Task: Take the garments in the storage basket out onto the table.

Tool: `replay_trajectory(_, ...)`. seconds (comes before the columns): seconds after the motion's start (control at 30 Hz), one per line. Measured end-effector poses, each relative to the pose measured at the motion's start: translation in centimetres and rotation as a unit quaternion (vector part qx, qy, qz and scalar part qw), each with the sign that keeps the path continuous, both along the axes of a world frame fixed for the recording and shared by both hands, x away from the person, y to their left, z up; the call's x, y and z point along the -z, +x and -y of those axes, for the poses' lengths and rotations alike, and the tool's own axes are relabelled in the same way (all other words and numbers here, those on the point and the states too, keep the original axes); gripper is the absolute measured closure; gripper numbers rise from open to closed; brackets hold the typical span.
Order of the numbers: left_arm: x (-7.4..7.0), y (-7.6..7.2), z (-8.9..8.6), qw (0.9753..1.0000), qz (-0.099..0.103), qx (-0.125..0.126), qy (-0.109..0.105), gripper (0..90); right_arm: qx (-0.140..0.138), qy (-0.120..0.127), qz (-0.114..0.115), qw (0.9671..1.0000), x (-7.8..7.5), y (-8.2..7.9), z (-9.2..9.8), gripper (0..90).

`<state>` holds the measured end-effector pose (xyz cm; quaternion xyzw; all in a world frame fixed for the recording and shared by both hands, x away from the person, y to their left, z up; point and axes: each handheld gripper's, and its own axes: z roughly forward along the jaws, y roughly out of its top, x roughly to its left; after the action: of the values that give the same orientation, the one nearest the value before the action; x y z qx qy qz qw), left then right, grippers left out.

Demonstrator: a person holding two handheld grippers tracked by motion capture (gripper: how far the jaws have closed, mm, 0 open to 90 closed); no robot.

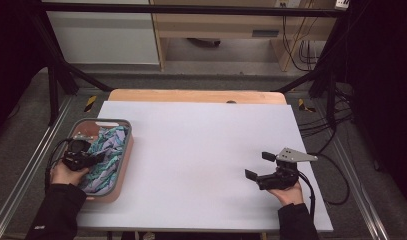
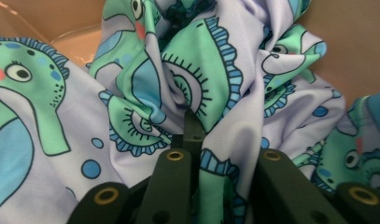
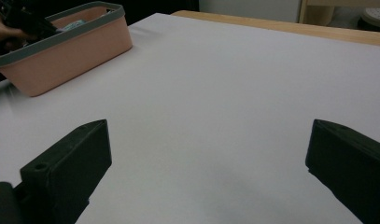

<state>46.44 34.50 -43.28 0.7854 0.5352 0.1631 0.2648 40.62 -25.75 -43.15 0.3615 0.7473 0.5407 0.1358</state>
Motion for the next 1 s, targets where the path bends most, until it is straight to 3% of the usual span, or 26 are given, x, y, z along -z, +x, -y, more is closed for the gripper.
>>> replay_trajectory(0.23,-0.6,-0.4,-0.1,0.9998,0.015,-0.007,-0.013,82.6,0.000,0.001,-0.001,1.0000,0.0,0.0,0.0,0.8)
replay_trajectory(0.27,-0.8,-0.6,-0.1,0.9995,0.025,-0.007,-0.021,82.7,0.000,0.001,-0.001,1.0000,0.0,0.0,0.0,0.8)
replay_trajectory(0.37,-0.9,-0.7,-0.2,0.9993,0.032,-0.006,-0.021,82.7,0.000,0.001,-0.001,1.0000,0.0,0.0,0.0,0.8)
replay_trajectory(0.6,-1.4,-1.2,-0.4,0.9973,0.059,-0.007,-0.043,82.8,0.000,0.001,-0.002,1.0000,0.0,0.0,0.0,0.8)
replay_trajectory(1.0,-1.8,-1.7,-0.6,0.9950,0.082,-0.006,-0.056,83.0,0.000,0.001,-0.001,1.0000,0.1,0.0,0.0,0.8)
